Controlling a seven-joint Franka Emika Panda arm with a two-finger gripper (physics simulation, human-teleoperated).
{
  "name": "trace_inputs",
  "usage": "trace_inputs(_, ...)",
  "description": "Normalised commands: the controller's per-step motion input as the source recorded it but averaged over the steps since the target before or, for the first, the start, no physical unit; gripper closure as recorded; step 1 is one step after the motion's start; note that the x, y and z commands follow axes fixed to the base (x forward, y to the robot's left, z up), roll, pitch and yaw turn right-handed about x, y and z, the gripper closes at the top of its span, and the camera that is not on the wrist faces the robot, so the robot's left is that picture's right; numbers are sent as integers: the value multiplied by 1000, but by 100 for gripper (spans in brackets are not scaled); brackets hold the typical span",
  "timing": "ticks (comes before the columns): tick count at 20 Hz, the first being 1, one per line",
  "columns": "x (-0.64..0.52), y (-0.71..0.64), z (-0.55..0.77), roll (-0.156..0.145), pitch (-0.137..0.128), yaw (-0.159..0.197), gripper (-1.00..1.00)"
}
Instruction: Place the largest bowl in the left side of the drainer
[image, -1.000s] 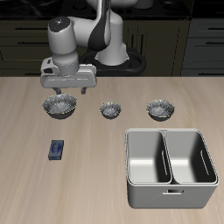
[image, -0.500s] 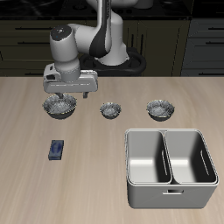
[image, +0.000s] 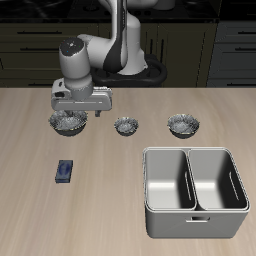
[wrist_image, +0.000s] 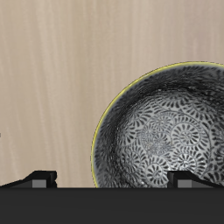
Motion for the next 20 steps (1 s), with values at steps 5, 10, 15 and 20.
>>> trace_inputs(5,-12,27,-187,-1,34,5,-100)
trace_inputs(10,1,-6,-112,-13,28,3,-100)
trace_inputs(15,4,9,-159,-6,39,9,-100)
trace_inputs(20,-29,11,-31,2,3,5,100)
